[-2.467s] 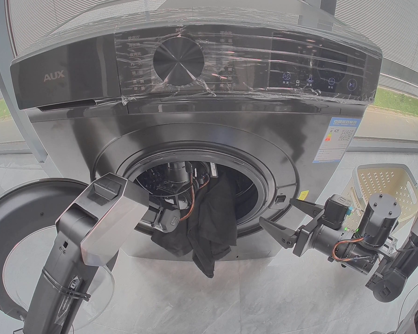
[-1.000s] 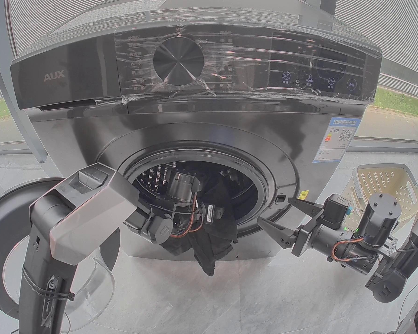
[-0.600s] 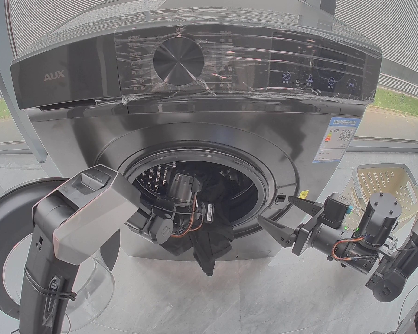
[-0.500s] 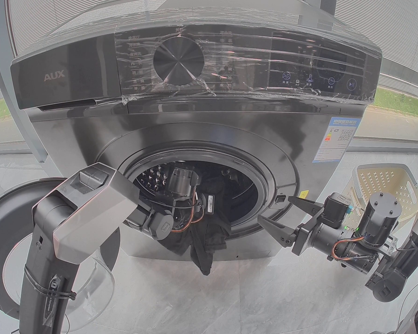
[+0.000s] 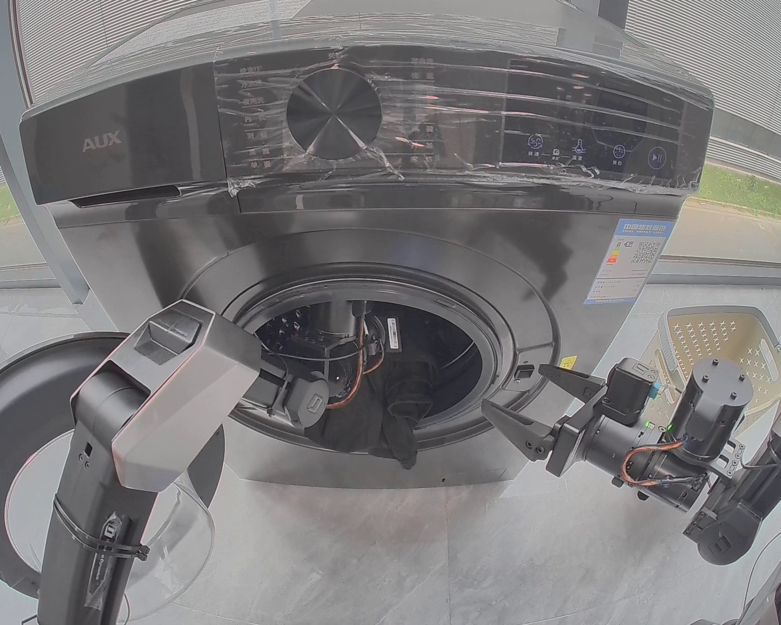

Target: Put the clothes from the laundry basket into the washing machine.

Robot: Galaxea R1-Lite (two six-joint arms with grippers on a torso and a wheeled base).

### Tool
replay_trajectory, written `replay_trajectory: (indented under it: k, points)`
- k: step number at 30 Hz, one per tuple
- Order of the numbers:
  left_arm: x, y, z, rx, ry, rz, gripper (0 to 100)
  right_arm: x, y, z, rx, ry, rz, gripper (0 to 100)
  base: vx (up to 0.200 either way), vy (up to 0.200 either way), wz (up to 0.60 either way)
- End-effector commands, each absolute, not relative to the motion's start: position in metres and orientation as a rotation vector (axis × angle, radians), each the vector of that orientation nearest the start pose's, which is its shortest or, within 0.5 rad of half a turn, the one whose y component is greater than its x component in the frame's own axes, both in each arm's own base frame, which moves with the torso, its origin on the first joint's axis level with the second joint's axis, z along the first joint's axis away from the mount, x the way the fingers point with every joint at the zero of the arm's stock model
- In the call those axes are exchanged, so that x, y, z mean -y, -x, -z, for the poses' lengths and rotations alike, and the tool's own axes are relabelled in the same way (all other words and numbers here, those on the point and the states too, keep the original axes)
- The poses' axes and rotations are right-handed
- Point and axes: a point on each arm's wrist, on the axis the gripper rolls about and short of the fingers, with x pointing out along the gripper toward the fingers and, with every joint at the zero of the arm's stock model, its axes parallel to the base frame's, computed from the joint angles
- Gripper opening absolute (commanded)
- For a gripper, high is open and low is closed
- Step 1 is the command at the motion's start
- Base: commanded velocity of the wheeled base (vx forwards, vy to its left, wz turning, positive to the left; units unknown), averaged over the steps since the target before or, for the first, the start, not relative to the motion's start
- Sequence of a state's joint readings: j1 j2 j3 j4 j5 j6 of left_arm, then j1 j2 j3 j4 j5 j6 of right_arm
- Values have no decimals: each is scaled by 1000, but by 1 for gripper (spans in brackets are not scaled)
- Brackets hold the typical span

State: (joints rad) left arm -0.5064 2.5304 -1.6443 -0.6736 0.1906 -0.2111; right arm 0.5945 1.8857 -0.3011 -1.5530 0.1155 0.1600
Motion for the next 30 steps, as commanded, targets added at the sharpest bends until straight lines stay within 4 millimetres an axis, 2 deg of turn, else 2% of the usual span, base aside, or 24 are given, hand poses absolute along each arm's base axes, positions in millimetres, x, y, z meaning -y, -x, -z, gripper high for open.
replay_trajectory:
  k: [1,5,8,11,21,22,26,30]
  points:
    - [247,-430,-68,-303,111,318,100,-152,-221,-108,-75,-150,-706,100,0,0,0]
    - [240,-400,-58,-462,53,369,100,-151,-221,-108,-75,-150,-704,100,0,0,0]
    - [240,-390,-47,-512,32,382,100,-152,-221,-109,-74,-152,-706,100,0,0,0]
    - [241,-388,-41,-530,24,382,100,-152,-222,-108,-75,-153,-706,100,0,0,0]
    - [236,-385,-1,-622,-13,375,100,-153,-221,-108,-75,-152,-709,100,0,0,0]
    - [237,-386,1,-624,-13,375,0,-153,-221,-109,-73,-152,-709,100,0,0,0]
    - [238,-390,4,-590,4,377,0,-153,-220,-110,-71,-154,-711,100,0,0,0]
    - [243,-403,-11,-481,55,375,0,-153,-221,-110,-67,-153,-709,100,0,0,0]
